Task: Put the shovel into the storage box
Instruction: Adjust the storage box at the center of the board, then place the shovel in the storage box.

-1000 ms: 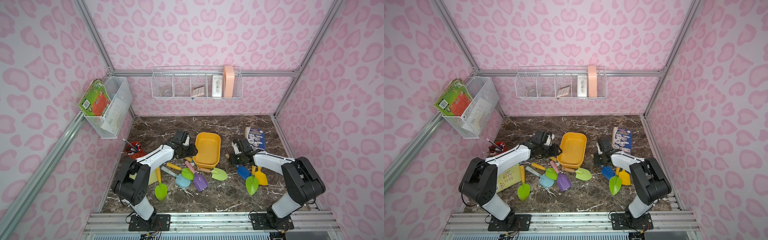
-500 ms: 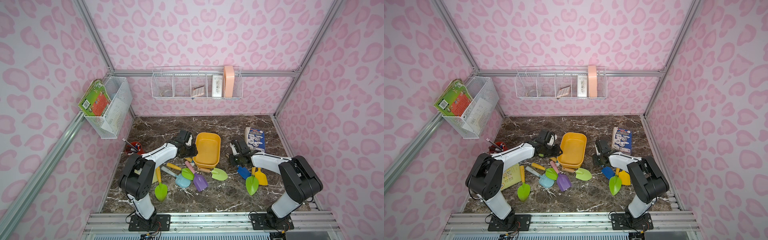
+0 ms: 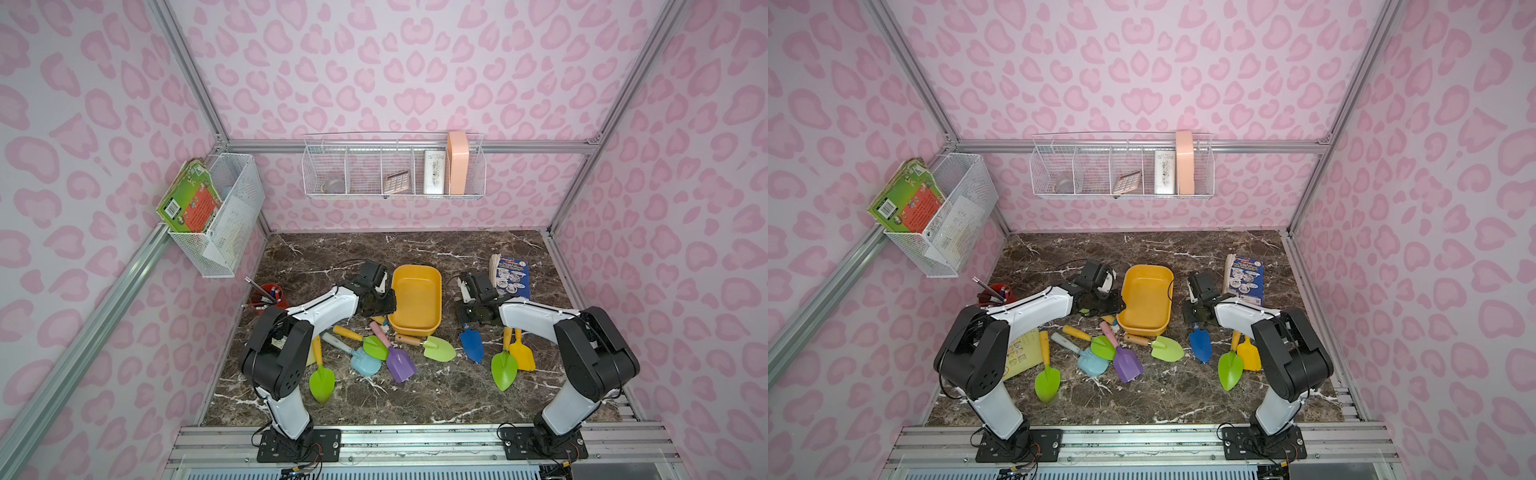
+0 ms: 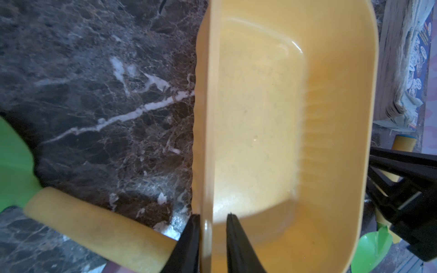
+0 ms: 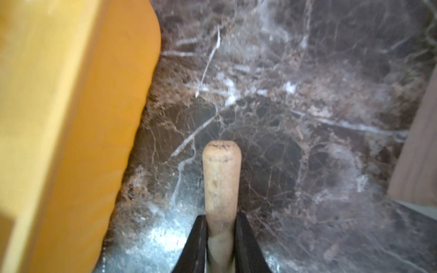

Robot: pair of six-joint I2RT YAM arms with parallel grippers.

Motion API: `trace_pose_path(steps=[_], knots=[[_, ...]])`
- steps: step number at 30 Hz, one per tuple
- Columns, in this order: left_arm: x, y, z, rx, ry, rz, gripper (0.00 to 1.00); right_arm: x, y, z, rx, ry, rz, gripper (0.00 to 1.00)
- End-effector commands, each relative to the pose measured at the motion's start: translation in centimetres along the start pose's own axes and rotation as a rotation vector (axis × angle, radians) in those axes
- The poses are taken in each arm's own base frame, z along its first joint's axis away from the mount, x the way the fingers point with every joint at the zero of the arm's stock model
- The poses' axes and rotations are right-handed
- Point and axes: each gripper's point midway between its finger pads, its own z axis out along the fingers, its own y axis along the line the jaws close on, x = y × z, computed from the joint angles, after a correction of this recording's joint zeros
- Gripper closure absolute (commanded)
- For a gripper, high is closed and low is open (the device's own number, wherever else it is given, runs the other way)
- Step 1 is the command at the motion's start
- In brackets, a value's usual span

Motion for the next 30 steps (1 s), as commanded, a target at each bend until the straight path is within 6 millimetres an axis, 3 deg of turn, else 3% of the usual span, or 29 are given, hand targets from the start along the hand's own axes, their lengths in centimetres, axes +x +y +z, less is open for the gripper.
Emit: trace_pose_path(steps=[1,11,14,19,24,30], knots=[[0.0,0.2,-0.1,-0.022,-0.002,-0.006,0.75,-2.2,0.0,-0.9,0.014,-0.054,0.007,0.82],[0.3,1.2,-1.0,-0.082,-0.028,-0.028,0.84,-7.4,1.2,-5.2,-0.013,-0.160,0.042,0.85],[0.5,1.1,-1.5,-0.086,-0.040,-0.033,0.86,-9.0,2.3,-6.8,-0.052,-0.199,0.060,0.85],[0.8,0.8,-1.5,-0.101,-0.049,-0.040,0.86,-11.7,5.8,-8.4,-0.158,-0.251,0.081,0.85],[1.1,0.6,-1.3,-0.134,-0.064,-0.049,0.86,-13.7,9.0,-7.7,-0.226,-0.259,0.108,0.85],[1.5,1.5,-0.6,-0.163,-0.066,-0.105,0.86,-14.4,10.8,-4.2,-0.259,-0.220,0.169,0.86]])
